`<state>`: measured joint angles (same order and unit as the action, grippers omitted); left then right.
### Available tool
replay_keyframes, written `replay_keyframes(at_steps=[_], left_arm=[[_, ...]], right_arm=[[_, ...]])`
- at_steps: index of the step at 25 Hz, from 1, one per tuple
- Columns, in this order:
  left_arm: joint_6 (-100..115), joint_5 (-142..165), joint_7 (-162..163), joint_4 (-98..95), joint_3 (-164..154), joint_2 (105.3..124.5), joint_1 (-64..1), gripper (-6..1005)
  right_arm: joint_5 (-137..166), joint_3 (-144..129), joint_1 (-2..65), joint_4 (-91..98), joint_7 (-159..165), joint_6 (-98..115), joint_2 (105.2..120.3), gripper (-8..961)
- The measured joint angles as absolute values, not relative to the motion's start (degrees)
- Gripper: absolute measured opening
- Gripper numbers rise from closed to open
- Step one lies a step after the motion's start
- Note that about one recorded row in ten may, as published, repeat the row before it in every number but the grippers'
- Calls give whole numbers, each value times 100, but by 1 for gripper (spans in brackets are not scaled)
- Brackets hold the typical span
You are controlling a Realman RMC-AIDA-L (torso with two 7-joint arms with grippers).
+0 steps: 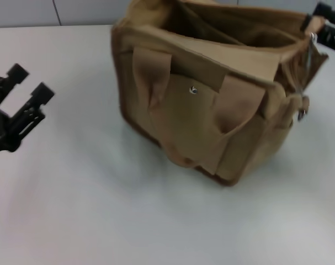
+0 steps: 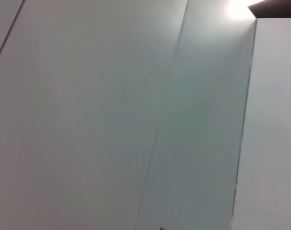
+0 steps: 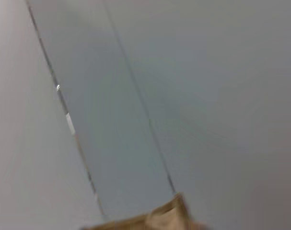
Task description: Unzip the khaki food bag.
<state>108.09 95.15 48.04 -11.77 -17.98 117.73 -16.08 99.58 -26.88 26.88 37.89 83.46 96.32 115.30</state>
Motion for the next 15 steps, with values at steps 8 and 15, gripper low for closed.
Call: replay_keyframes(at_steps=[8, 15], left_arm=[[11003, 9520, 4938, -1355, -1937, 11636, -1512, 784], [11008, 9519, 5040, -1421, -2064, 11547, -1483, 834]], right_arm=[[11635, -2673, 2689, 4280, 8380, 9645, 11510, 733], [11709, -2132, 2584, 4434, 8369, 9964, 11501, 733]])
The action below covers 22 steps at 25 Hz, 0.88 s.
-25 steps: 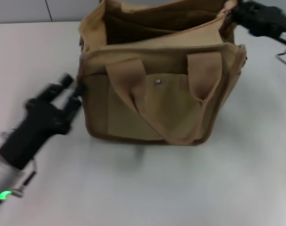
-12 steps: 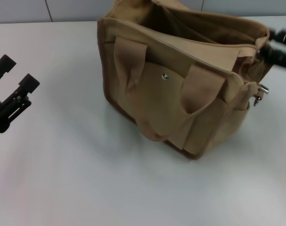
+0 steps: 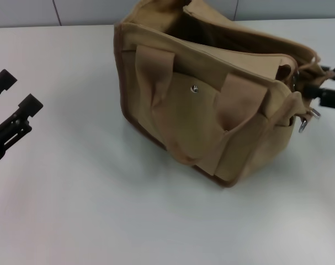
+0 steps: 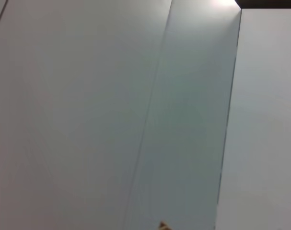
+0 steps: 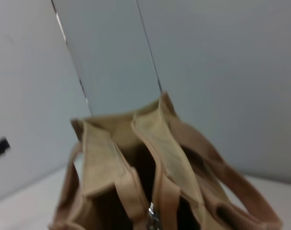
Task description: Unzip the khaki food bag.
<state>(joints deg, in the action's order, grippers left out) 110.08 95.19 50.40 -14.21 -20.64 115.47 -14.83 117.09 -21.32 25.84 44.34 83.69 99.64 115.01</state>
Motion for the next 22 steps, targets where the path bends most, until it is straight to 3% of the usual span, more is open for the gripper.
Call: replay_keyframes(at_steps=[12, 18, 22], left_arm=[[11505, 9519, 5642, -1843, -3369, 11056, -1431, 834], [11511, 9519, 6003, -2213, -4326, 10918, -1420, 834], [11511, 9524, 6025, -2216, -4452, 10911, -1447, 834]], right_arm=[[11061, -1913, 2263, 4332, 7882, 12481, 11451, 733], [11288, -3874, 2353, 3852, 7170, 12319, 11748, 733], [11493, -3928, 2547, 3605, 7094, 12119, 11811, 733]])
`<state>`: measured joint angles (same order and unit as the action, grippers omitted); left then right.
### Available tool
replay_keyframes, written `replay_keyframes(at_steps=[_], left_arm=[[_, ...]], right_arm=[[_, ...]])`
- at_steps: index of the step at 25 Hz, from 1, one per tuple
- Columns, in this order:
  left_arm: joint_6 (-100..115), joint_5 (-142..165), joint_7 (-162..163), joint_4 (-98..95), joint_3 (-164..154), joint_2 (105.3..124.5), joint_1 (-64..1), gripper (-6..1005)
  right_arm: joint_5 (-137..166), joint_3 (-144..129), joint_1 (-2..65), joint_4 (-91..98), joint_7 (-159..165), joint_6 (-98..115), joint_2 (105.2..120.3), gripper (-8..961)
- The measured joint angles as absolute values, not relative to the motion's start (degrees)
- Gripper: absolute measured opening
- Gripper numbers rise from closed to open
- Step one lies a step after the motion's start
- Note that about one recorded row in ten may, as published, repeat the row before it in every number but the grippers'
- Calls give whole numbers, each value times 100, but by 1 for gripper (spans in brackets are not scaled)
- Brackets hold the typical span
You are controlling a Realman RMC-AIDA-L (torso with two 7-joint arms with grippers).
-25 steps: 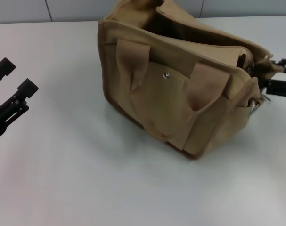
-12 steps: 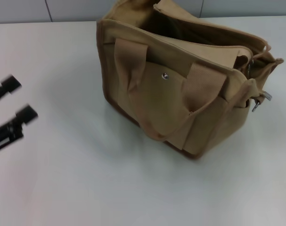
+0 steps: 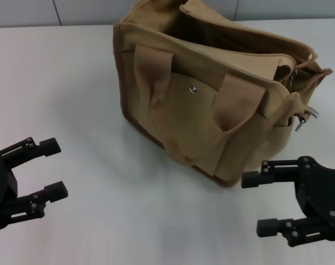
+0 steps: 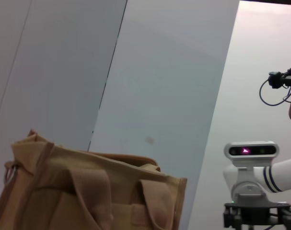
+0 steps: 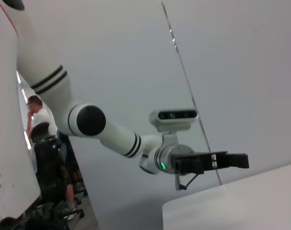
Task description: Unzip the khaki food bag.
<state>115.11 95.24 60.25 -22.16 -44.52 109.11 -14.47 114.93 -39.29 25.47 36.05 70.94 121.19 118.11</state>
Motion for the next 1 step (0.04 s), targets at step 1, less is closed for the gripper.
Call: replay_keyframes(at_steps=[1], left_arm=[[11511, 9551, 6030, -2217, -4469, 10912, -1451, 834]], right_arm=[[11516, -3934, 2571, 3587, 7091, 12075, 11819, 733]])
